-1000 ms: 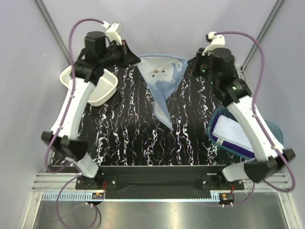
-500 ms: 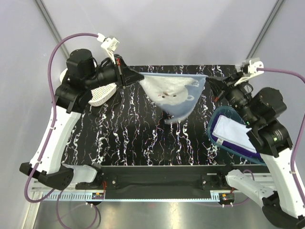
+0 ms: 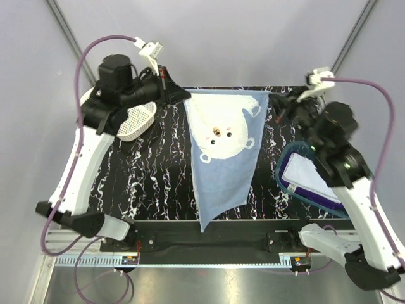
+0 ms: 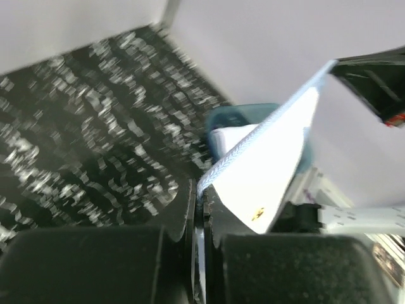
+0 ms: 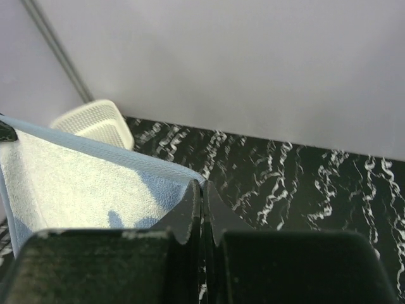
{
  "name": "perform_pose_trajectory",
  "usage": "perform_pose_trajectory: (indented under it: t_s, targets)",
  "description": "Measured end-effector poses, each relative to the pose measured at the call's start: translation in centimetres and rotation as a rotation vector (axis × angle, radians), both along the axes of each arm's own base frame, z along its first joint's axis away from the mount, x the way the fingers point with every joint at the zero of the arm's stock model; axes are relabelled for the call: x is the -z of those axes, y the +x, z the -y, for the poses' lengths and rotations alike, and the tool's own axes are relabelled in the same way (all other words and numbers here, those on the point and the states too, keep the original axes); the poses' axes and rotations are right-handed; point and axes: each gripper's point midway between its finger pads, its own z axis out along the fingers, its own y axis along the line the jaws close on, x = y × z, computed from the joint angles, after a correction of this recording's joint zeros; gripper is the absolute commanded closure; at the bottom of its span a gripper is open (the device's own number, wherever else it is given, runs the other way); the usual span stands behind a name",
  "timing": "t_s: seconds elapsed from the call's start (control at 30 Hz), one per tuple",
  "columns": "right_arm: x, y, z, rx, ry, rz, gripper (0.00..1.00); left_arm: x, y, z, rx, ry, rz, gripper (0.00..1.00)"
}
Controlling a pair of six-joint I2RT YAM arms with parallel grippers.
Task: Fold and stack the towels
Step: Flatten out the crumpled towel
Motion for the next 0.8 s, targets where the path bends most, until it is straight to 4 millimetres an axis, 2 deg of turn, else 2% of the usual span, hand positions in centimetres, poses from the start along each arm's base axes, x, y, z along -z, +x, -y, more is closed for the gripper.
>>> perform_pose_trajectory:
  t_s: [0.07,0.13,0.2,0.23,0.33,0.43,0.53,0.6,0.7,0.8]
  targets:
    - [2.7,2.9,-0.7,0.035,-0.041,-0.046,1.00,3.3,3.4,-0.2,-0.051,0.044,-0.059,1.00]
    - [6.3,5.9,-1.6,0.057,-0.089,-0.100,1.00,7.2,6.2,-0.4,-0.087,0.089,-0.115,1.00]
    - [10.3,9.0,-2.6,0.066,-0.136,-0.171,1.00,11.9,8.9,-0.7,-0.117,0.140,-0.181,1.00]
    - [13.2,11.1,-3.3,0.069,-0.165,-0.222,1.00,14.1,10.2,-0.8,-0.125,0.161,-0.209,1.00]
    - [20.5,15.4,-4.1,0.071,-0.222,-0.350,1.00,20.0,14.2,-1.3,-0.149,0.212,-0.286,1.00]
    - [25.7,18.9,-3.7,0.061,-0.235,-0.449,1.00,25.0,19.2,-2.1,-0.168,0.229,-0.365,0.98]
    - [27.8,22.8,-3.3,0.035,-0.206,-0.476,1.00,28.3,24.0,-2.8,-0.166,0.204,-0.399,0.96]
    - [27.8,24.8,-3.8,0.000,-0.191,-0.458,1.00,29.8,25.7,-3.1,-0.161,0.192,-0.411,0.92]
    - [27.3,26.6,-4.7,-0.039,-0.192,-0.419,1.00,31.0,26.4,-3.5,-0.156,0.188,-0.422,0.89]
    - [27.3,27.0,-5.3,-0.076,-0.214,-0.391,1.00,30.9,26.7,-3.9,-0.154,0.187,-0.403,0.92]
